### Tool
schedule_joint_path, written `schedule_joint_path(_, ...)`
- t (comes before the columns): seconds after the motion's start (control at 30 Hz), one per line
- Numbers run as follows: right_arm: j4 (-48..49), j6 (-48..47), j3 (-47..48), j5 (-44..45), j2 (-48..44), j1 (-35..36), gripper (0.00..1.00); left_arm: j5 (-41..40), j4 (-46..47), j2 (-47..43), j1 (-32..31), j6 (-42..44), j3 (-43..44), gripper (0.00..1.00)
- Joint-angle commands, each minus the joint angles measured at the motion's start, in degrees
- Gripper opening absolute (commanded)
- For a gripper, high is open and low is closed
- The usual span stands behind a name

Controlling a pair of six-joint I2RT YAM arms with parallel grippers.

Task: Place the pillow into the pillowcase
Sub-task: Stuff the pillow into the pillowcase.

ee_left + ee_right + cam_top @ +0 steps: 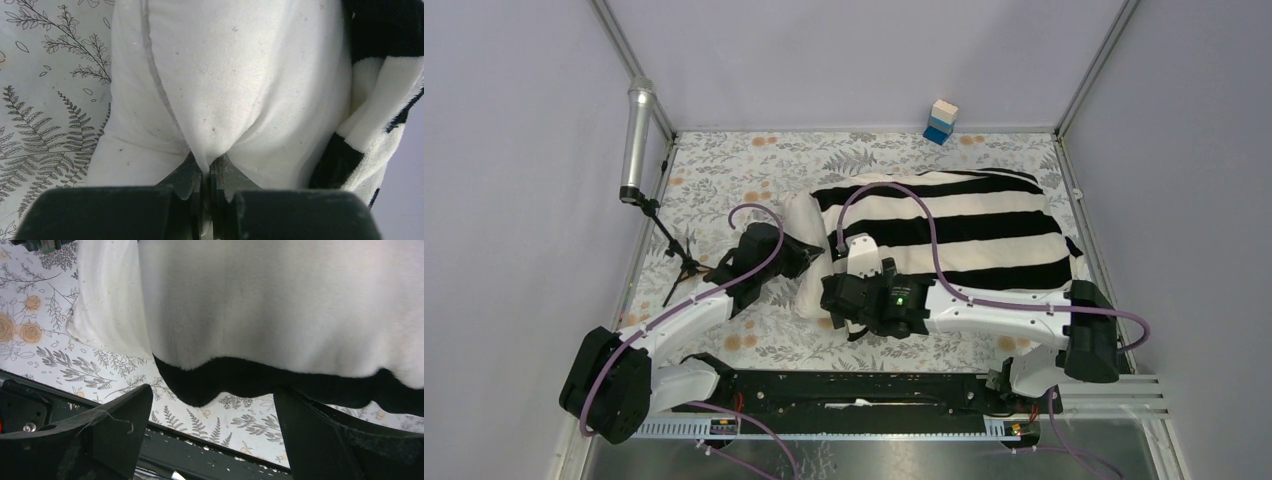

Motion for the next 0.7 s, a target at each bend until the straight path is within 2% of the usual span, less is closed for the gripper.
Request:
schedule_joint_path(0.0,5.0,1.2,-0.4,1.8,2.6,0.2,0.99,0.0,0.0,-0.4,0.3,0.9,3.4,0.00)
schedule_joint_path(0.17,3.9,0.3,3.2,2.2,6.4,0.0,0.99,-0.2,-1.1,-0.3,0.3,1.9,3.9,0.00)
schedule_joint_path(0.2,2.3,0.9,3.5,3.3,6.8,-0.1,0.93,-0.2,-1.3,-0.3,0.3,2.2,4.2,0.00)
schedule_joint_path(0.23,0.9,1.5,3.1,3.9,6.8,-0.5,0.84,-0.4,-1.6,-0.3,0.3,2.5,4.3,0.00)
schedule_joint_path(0.27,0.4,1.9,2.1,4.2,6.4,-0.9,0.70,-0.5,-1.7,-0.4,0.3,2.8,4.4,0.00)
schedule_joint_path(0.33,0.4,2.0,0.9,4.3,5.6,-1.3,0.37,-0.6,-1.7,-0.3,0.4,3.4,4.6,0.00)
schedule_joint_path(0.4,-1.3,0.5,5.0,3.7,6.3,-0.6,0.09,-0.2,-1.1,0.2,0.4,4.6,4.7,0.00)
schedule_joint_path(0.43,-2.0,-1.6,9.4,3.9,7.8,0.9,0.01,-0.2,-0.8,0.7,0.3,4.6,4.9,0.00)
schedule_joint_path(0.5,-2.2,-7.2,20.7,4.4,12.6,6.8,0.00,-0.8,0.2,1.7,-0.4,4.2,4.8,0.00)
schedule_joint_path(0.57,-1.8,-11.7,30.0,-1.0,15.9,9.6,0.00,-1.8,1.0,2.2,-1.0,4.0,4.5,0.00)
schedule_joint_path(0.67,1.5,-17.1,33.7,-2.5,16.0,10.5,0.00,-2.0,0.7,1.7,-1.9,5.4,4.5,0.00)
